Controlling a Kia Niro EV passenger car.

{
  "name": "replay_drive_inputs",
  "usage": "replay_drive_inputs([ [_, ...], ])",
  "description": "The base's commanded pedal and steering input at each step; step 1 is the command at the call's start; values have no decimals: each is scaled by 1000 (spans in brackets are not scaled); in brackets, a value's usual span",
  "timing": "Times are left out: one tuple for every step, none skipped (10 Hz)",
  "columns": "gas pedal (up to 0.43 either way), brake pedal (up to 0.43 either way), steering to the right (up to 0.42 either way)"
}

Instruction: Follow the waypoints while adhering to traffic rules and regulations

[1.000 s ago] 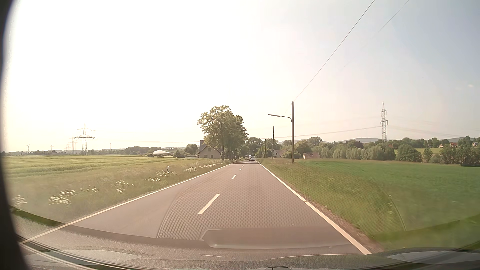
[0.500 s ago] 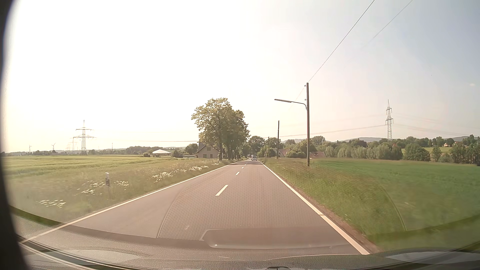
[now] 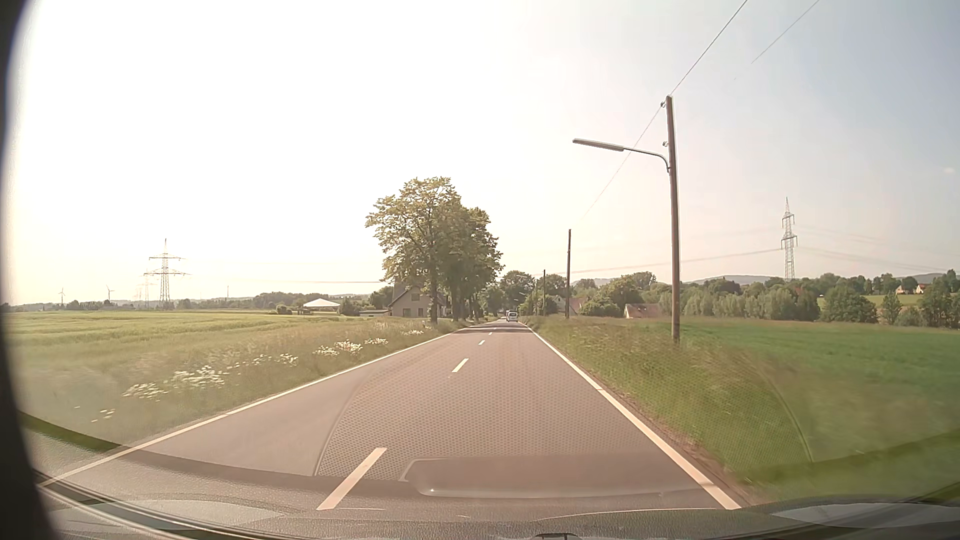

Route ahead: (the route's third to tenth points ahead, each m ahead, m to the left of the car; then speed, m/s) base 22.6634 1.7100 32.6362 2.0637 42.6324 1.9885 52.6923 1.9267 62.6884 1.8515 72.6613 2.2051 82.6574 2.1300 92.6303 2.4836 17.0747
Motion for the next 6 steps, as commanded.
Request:
replay_drive_inputs([
  [79, 0, -4],
  [79, 0, -4],
  [79, 0, -4],
  [79, 0, -3],
  [87, 0, -3],
  [110, 0, -3],
])
